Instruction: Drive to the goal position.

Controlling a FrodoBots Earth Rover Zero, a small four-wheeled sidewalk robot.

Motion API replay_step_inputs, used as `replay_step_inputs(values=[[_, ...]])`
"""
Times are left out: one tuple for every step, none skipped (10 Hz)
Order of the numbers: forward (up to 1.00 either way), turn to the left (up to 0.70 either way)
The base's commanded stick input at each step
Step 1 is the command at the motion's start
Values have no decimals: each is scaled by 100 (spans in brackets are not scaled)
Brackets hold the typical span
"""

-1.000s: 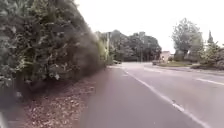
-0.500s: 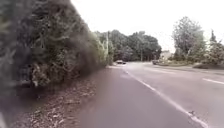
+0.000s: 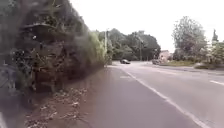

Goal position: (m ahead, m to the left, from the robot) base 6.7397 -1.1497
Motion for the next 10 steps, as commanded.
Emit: replay_step_inputs(values=[[100, 0], [100, 0], [100, 0], [100, 0], [100, 0], [100, 0], [100, 0], [100, 0], [100, 0], [100, 0]])
